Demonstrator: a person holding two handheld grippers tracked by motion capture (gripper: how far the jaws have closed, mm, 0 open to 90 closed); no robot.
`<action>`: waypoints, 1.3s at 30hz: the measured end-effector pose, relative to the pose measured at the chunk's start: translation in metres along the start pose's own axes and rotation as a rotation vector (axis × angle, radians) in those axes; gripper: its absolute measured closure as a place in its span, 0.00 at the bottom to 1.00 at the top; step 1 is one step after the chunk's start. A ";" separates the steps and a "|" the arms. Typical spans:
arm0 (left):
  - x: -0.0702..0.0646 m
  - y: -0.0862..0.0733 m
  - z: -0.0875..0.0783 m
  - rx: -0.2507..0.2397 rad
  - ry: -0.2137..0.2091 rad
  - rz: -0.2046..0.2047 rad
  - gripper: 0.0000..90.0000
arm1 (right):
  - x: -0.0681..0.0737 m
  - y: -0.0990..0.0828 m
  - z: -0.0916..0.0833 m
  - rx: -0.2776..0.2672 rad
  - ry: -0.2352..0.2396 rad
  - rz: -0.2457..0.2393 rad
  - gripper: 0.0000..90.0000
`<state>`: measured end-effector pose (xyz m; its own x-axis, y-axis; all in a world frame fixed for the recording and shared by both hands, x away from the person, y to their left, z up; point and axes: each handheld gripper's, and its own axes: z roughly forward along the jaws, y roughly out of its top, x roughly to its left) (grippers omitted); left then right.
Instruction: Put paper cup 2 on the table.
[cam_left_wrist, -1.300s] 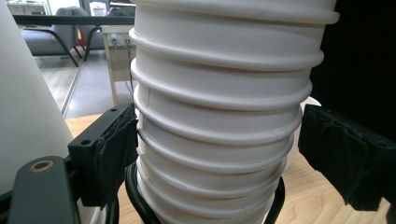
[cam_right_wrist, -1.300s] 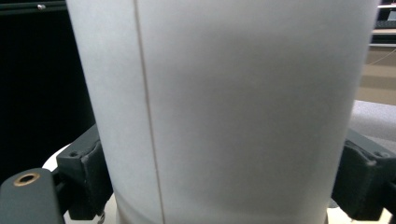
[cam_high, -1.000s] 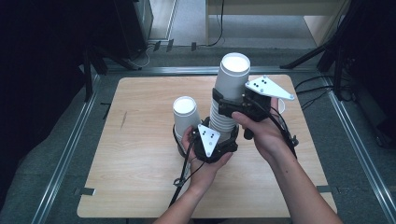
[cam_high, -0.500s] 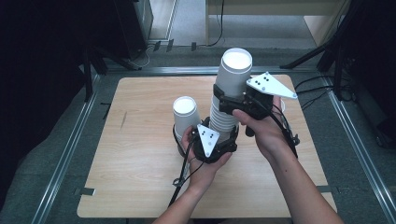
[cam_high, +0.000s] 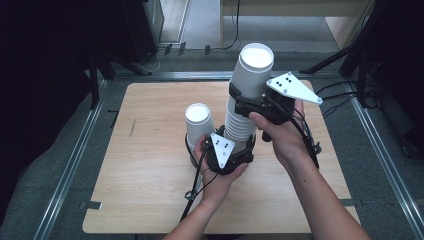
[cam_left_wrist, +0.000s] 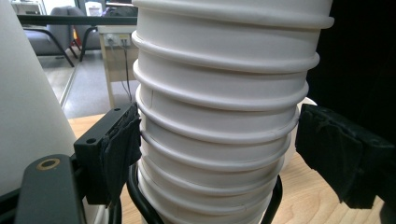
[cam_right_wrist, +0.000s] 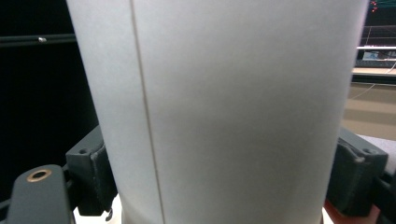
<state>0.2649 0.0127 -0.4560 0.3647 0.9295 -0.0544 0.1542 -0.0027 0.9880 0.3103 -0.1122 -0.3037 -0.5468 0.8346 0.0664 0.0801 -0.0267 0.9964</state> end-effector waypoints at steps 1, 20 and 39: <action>0.000 0.000 0.000 0.000 0.000 0.000 0.16 | 0.000 0.001 0.000 -0.003 0.000 -0.006 0.16; 0.001 0.000 -0.001 -0.002 -0.003 -0.001 0.17 | 0.001 0.024 -0.006 -0.081 -0.030 -0.020 0.16; 0.001 0.001 -0.001 -0.002 -0.005 -0.002 0.17 | -0.011 0.045 -0.023 -0.142 -0.048 -0.008 0.16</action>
<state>0.2644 0.0139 -0.4552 0.3689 0.9277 -0.0571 0.1532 -0.0001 0.9882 0.3006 -0.1355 -0.2589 -0.5063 0.8603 0.0594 -0.0448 -0.0950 0.9945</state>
